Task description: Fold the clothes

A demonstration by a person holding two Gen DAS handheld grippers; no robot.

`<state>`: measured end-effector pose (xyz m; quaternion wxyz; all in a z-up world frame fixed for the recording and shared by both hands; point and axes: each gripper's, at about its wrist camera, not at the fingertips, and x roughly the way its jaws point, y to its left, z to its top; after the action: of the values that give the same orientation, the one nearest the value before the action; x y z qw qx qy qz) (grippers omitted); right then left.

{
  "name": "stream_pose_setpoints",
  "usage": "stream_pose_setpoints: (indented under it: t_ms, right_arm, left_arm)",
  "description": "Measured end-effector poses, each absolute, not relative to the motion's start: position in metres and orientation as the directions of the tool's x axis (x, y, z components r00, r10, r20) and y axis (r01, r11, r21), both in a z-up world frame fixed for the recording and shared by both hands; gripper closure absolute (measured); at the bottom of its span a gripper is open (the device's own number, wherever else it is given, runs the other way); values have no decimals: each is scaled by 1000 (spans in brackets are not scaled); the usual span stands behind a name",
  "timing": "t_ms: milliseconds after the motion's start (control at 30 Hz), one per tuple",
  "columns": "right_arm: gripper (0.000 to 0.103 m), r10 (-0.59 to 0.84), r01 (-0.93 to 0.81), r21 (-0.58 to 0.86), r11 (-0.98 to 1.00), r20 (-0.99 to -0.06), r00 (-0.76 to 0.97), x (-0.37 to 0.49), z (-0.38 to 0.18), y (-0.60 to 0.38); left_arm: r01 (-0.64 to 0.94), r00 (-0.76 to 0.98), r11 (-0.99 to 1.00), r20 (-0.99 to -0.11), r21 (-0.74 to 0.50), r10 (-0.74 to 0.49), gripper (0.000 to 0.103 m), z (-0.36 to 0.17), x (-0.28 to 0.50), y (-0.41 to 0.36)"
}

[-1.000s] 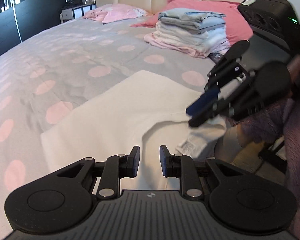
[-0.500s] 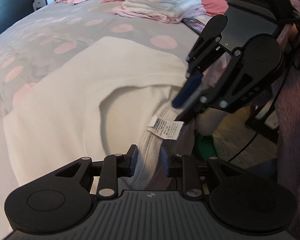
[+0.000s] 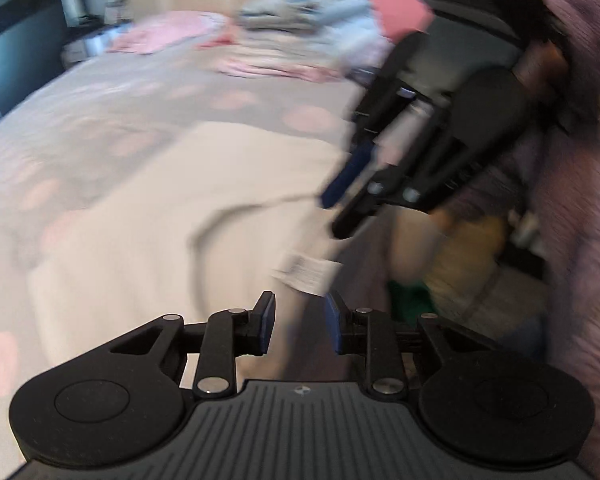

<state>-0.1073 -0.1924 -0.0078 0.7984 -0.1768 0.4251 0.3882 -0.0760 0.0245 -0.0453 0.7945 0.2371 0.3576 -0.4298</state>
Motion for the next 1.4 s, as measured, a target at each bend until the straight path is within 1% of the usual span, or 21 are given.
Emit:
stream_pose_setpoints:
  t_ms: [33,133,233,300,367,433,533,633,667,700,733,800,867,933,967,1033,1167,1233,1367,1400]
  right_arm:
    - [85,461,-761,35,648,-813,356,-104,-8,-191]
    - [86,435,-732,-4,682,-802,410,-94,-10,-189]
    - [85,404,-727,8,687,-835,373,-88,-23,-187]
    - [81,396,-726,28,687,-853,341,-87,-27,-188]
    - [77,403,-706,30,708,-838,368,-84,-22,-192]
    - [76,409,-685,33,728,-823,395,-80,-16,-197]
    - [77,416,-653,39,757,-799,434,-75,-8,-204]
    - [76,421,-619,47,784,-774,473,-70,0,-212]
    - [74,422,-608,50,792,-765,486,-69,3,-214]
    - [72,423,-597,53,801,-756,499,-67,5,-216]
    - [70,423,-585,57,809,-747,512,-65,8,-219]
    - [63,404,-535,68,842,-737,541,-56,9,-227]
    - [61,381,-480,88,873,-737,558,-46,7,-236]
    - [60,365,-436,109,894,-741,564,-34,4,-244]
    - [57,364,-417,124,901,-740,566,-29,3,-249]
    - [56,366,-379,160,911,-737,568,-22,0,-257]
    - [56,400,-323,253,912,-729,556,-6,-7,-266]
    - [54,419,-307,294,905,-736,532,1,-14,-267]
    - [46,429,-288,324,901,-757,492,13,-30,-264]
    - [46,438,-282,339,898,-758,483,15,-33,-264]
  left_arm:
    - [834,391,547,-776,72,-495,78,-48,-70,24]
    - [802,397,594,-799,62,-452,78,-57,-57,24]
    - [806,378,589,-821,64,-428,78,-65,-57,23]
    - [816,369,574,-826,69,-425,78,-65,-61,23]
    - [824,365,563,-824,69,-434,78,-60,-66,25]
    - [826,364,561,-809,51,-463,78,-52,-68,28]
    - [799,415,600,-768,50,-488,76,-42,-61,31]
    - [737,487,675,-723,38,-491,70,-30,-44,38]
    - [705,513,709,-710,28,-482,66,-27,-37,42]
    - [674,536,739,-702,20,-469,64,-24,-31,46]
    - [641,555,768,-697,10,-455,63,-23,-24,51]
    - [572,586,820,-690,-17,-424,61,-22,-11,60]
    - [505,609,862,-688,-47,-395,58,-24,1,72]
    - [442,624,894,-690,-75,-366,58,-28,15,84]
    - [418,629,904,-690,-89,-358,58,-30,21,89]
    - [368,637,923,-691,-116,-341,58,-34,33,99]
    - [304,621,930,-697,-207,-358,57,-44,55,114]
    - [273,596,928,-713,-252,-369,57,-52,62,120]
    - [273,550,902,-715,-335,-432,57,-65,68,129]
    - [274,532,893,-717,-357,-450,57,-69,69,130]
